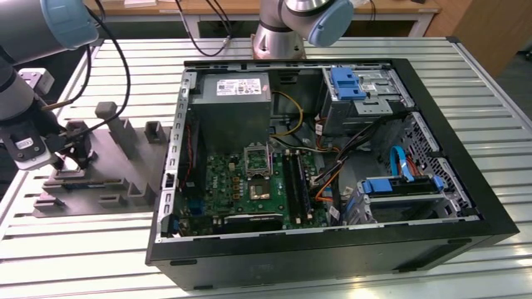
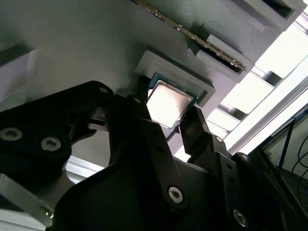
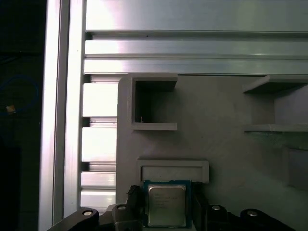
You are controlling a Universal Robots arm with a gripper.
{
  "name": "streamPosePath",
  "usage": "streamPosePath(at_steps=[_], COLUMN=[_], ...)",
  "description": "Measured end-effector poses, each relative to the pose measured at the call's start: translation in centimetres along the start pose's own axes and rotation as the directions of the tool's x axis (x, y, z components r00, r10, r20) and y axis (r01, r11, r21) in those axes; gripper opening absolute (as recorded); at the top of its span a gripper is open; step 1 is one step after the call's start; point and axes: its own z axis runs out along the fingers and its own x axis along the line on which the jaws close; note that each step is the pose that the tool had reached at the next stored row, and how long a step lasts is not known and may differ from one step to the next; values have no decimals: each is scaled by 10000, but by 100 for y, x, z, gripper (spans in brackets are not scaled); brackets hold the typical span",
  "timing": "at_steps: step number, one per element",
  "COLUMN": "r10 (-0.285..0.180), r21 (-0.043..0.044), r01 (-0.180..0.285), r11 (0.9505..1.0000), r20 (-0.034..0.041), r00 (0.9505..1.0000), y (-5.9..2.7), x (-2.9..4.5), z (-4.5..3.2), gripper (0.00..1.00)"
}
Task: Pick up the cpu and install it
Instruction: 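Pick up the cpu and move it towards the insertion slot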
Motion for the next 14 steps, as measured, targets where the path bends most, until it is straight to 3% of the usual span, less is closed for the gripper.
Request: streamPosePath(at_steps=[1, 14], r10=[0, -1], r21=[0, 0], r01=[0, 1], r11=[10000, 10000], r20=[-1, -5], r00=[10000, 10000], y=[0, 1], x=[-1, -4], z=[0, -28], gripper=[53, 53])
